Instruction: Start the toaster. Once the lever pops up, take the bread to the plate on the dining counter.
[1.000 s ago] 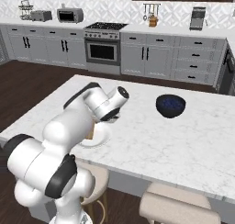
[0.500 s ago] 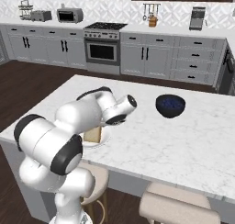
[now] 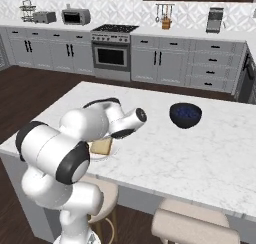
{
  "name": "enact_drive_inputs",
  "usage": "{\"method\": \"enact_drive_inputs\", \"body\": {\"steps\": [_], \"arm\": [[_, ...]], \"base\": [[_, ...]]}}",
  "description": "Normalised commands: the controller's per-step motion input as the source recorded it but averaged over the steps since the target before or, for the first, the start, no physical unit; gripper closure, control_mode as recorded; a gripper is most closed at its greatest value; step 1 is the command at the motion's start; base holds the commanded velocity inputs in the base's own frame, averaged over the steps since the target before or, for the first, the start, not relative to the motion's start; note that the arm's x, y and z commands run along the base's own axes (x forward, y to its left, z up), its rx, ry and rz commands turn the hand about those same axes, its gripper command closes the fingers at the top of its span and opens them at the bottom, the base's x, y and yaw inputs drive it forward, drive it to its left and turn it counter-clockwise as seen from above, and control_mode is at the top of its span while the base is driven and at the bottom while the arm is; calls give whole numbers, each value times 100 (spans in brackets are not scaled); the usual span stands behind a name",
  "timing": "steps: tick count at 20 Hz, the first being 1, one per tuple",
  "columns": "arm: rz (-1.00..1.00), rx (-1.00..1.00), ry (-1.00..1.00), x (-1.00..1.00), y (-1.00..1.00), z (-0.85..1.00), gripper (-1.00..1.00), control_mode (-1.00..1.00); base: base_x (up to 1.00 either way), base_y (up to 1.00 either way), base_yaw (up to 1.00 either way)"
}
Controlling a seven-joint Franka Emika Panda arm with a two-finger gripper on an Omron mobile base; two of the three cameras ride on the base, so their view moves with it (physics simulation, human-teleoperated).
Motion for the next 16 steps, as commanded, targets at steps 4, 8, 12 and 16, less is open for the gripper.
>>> {"method": "enact_drive_inputs", "body": {"steps": [4, 8, 12, 16], "arm": [[-16, -27, -13, 6, 0, 3, -100, -100], [-17, -30, -14, 11, 0, 36, -100, -100], [-14, -23, -14, -3, 0, 90, -100, -100], [-12, -1, 1, -78, 4, 100, -100, -100]], "base": [[0, 0, 0], [0, 0, 0], [0, 0, 0], [0, 0, 0]]}}
